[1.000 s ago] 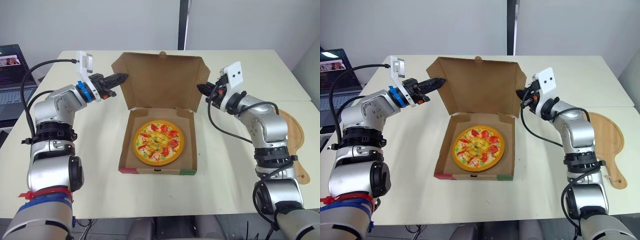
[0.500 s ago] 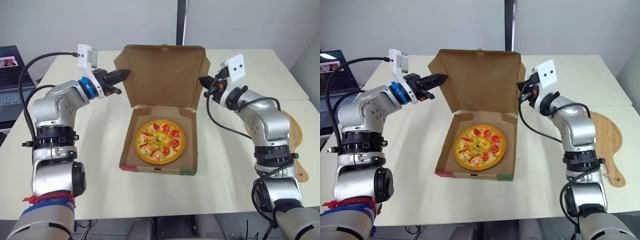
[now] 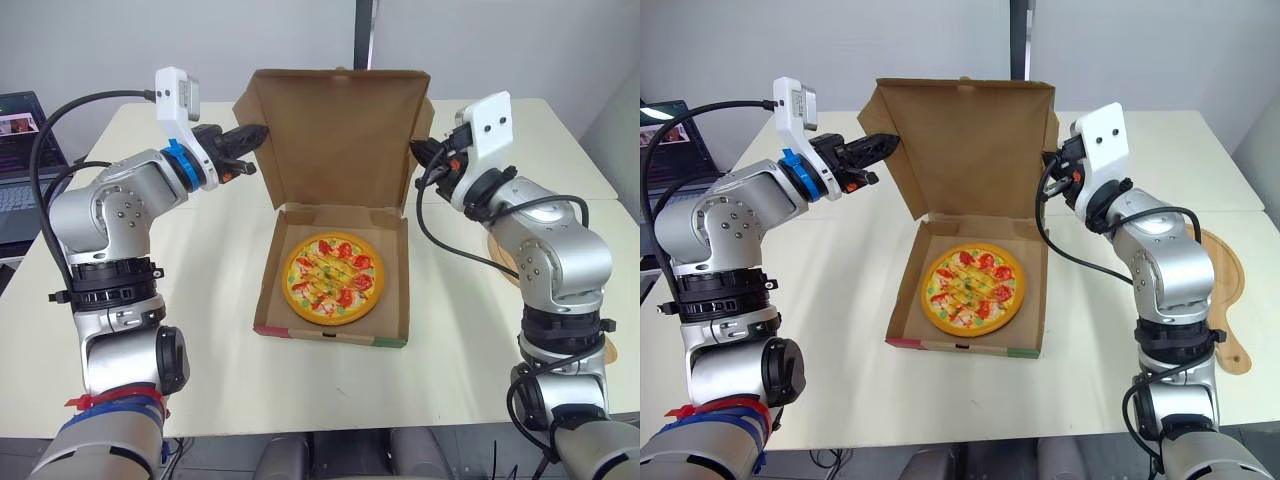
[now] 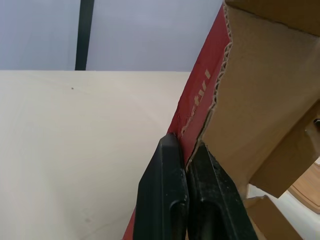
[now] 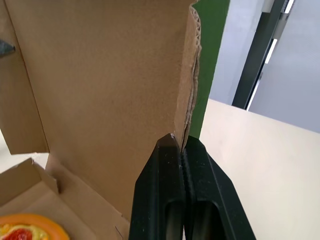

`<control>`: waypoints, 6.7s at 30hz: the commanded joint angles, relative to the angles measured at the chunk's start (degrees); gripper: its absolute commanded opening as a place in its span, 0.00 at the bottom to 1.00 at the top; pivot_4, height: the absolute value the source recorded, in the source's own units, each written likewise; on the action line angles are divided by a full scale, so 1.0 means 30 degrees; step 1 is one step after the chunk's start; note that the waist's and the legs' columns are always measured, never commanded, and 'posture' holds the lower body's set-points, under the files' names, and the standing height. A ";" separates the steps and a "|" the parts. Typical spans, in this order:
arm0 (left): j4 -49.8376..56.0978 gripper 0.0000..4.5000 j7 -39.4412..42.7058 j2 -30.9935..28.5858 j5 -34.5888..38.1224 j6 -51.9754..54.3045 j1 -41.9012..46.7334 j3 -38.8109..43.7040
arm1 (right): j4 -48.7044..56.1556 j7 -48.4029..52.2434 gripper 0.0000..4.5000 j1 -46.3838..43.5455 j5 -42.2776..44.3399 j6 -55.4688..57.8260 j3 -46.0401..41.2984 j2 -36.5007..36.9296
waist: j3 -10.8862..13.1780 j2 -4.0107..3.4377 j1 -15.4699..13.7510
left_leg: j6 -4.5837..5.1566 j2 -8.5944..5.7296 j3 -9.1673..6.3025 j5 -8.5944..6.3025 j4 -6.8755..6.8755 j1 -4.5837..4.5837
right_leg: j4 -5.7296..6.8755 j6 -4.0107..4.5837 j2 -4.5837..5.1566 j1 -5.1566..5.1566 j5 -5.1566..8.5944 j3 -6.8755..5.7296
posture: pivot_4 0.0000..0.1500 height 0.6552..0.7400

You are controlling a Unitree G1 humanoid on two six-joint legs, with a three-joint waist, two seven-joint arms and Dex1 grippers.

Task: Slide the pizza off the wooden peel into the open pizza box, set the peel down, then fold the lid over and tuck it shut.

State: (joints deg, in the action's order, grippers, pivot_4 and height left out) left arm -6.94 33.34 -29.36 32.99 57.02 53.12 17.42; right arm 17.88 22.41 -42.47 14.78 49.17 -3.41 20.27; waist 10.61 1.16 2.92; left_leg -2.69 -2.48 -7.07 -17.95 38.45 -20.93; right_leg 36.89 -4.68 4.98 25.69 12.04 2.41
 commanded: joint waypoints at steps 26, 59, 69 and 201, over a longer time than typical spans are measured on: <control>0.7283 0.00 -0.3693 0.2632 0.5836 0.6320 -0.3137 0.3050 | 0.8837 -0.2310 0.01 0.3256 0.2895 0.6715 -0.0563 -0.3167 | -0.0010 -0.0007 -0.0064 | -0.0001 0.0004 0.0004 0.0000 0.0016 0.0007 | 0.0021 0.0001 -0.0001 -0.0001 0.0001 0.0009 | 1.00 1.00; 1.5751 0.00 -1.0002 0.3540 1.0163 -0.0718 -1.4374 0.2047 | 1.1315 -0.3737 0.01 1.3401 0.0235 -0.2436 0.2796 -0.2809 | -0.0044 0.0003 -0.0377 | 0.0003 0.0012 0.0011 -0.0008 0.0067 0.0118 | -0.0012 0.0009 -0.0014 -0.0155 0.0007 0.0004 | 1.00 1.00; 1.6461 0.00 -0.9303 0.3605 0.6369 -0.4689 -1.6943 -0.0427 | 1.0320 -0.3896 0.01 1.4697 -0.0284 -0.4169 0.3552 -0.2744 | -0.0049 0.0006 -0.0397 | 0.0069 0.0021 0.0011 -0.0044 0.0067 0.0135 | -0.0019 0.0015 -0.0023 -0.0184 0.0013 0.0001 | 1.00 1.00; 0.4059 0.00 1.5604 -0.5328 -0.2509 -0.7451 -0.5006 -1.0344 | 1.0139 0.8413 0.27 1.4834 1.2220 0.0013 -0.6301 1.1221 | 0.0013 0.0042 -0.0433 | 0.0134 0.0079 -0.0025 -0.0072 -0.0119 0.0352 | -0.0307 0.0001 -0.0056 -0.0503 0.0040 -0.0089 | 1.00 1.00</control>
State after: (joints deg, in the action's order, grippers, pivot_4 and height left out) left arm 4.69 79.51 -44.97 25.82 35.59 37.85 -14.30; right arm 45.19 47.45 2.68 47.17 48.16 -21.21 53.16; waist 10.65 1.28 1.62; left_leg -2.29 -2.24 -7.17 -18.16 38.09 -19.87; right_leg 35.96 -4.68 4.82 24.17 12.16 2.13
